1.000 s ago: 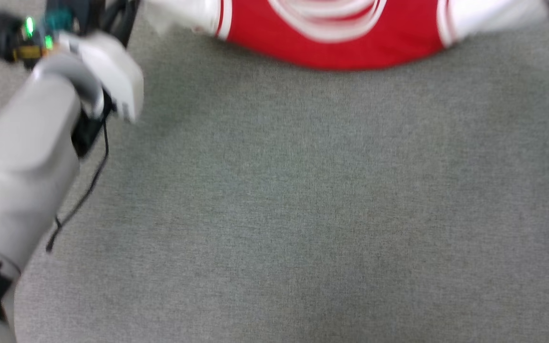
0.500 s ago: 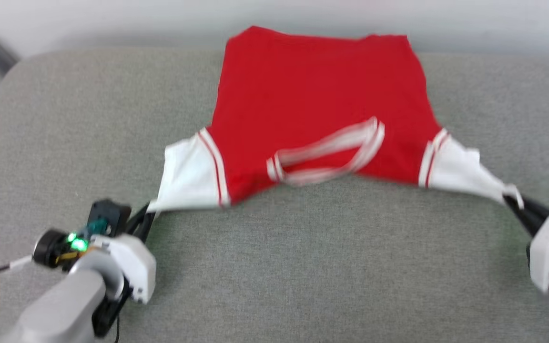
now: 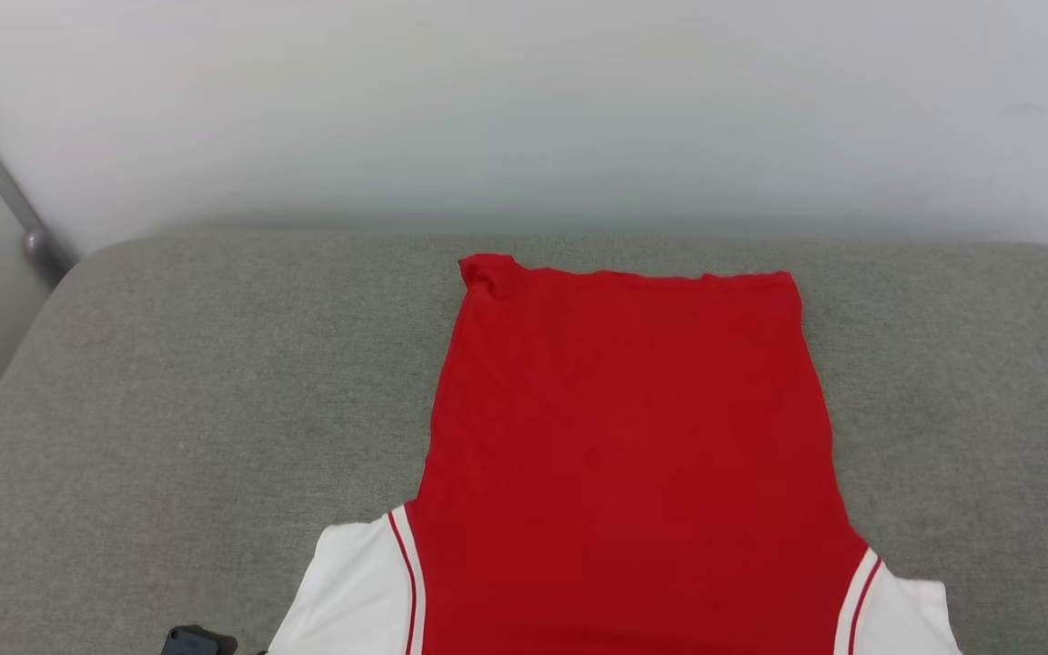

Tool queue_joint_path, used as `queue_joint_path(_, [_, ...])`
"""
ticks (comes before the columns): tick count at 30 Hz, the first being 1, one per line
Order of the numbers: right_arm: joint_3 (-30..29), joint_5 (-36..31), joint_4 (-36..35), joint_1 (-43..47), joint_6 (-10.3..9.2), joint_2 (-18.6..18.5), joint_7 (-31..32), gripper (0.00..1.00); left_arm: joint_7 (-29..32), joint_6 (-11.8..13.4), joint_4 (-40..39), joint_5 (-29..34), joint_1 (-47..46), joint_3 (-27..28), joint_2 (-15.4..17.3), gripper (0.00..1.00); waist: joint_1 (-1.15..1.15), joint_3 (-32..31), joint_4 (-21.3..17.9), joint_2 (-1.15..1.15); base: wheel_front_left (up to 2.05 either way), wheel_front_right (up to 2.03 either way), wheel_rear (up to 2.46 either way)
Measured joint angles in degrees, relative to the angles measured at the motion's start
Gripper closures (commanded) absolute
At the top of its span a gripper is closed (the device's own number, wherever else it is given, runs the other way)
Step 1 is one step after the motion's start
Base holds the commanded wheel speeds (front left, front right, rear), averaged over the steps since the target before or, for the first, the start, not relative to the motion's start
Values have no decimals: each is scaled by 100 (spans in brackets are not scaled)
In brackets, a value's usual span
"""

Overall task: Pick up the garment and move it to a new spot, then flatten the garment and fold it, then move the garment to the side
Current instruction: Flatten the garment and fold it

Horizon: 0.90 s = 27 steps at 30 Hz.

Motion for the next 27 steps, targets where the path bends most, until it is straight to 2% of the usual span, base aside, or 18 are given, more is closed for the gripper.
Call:
queue_joint_path(1, [-108,-29,-101,199,0,30,110,100,8,58,-88,-31,92,-2,44,100,-1,-47,12,0,0,0,0])
queue_joint_path(2, [-492,-157,-426,658,0,125,449,100,47,189,-301,-88,278,-15,144,100,-1,-125,53,0,0,0,0])
queue_joint_path(6, [-989,-401,-865,1055,-1,313,857,100,66,341,-538,-161,456,-13,218,100,0,-133,59,0,0,0,0])
queue_joint_path(7, [-1071,-423,-967,1109,-1,359,978,86,79,377,-588,-156,466,-23,223,100,0,-126,58,0,0,0,0])
queue_joint_path(8, [-1161,-423,-1074,1161,-1,414,1116,51,92,410,-635,-142,466,-30,224,100,0,-121,59,0,0,0,0])
queue_joint_path(9, [-1248,-427,-1187,1189,-2,467,1220,0,91,424,-673,-136,465,-29,224,100,0,-119,66,0,0,0,0])
queue_joint_path(15, [-1972,-594,-1896,1073,-3,482,1544,0,158,558,-954,-91,422,-21,237,100,1,-97,135,0,0,0,0])
queue_joint_path(19, [-2543,-659,-2308,398,-3,79,1677,0,212,639,-1173,-31,333,-16,300,100,1,-30,193,0,0,0,0])
queue_joint_path(22, [-2748,-601,-2446,-251,-3,-220,1819,0,242,697,-1373,64,203,-2,353,100,1,91,268,0,0,0,0])
queue_joint_path(27, [-2536,-222,-2324,-1624,-3,-766,2461,0,290,805,-1692,292,-85,11,397,100,2,412,464,0,0,0,0])
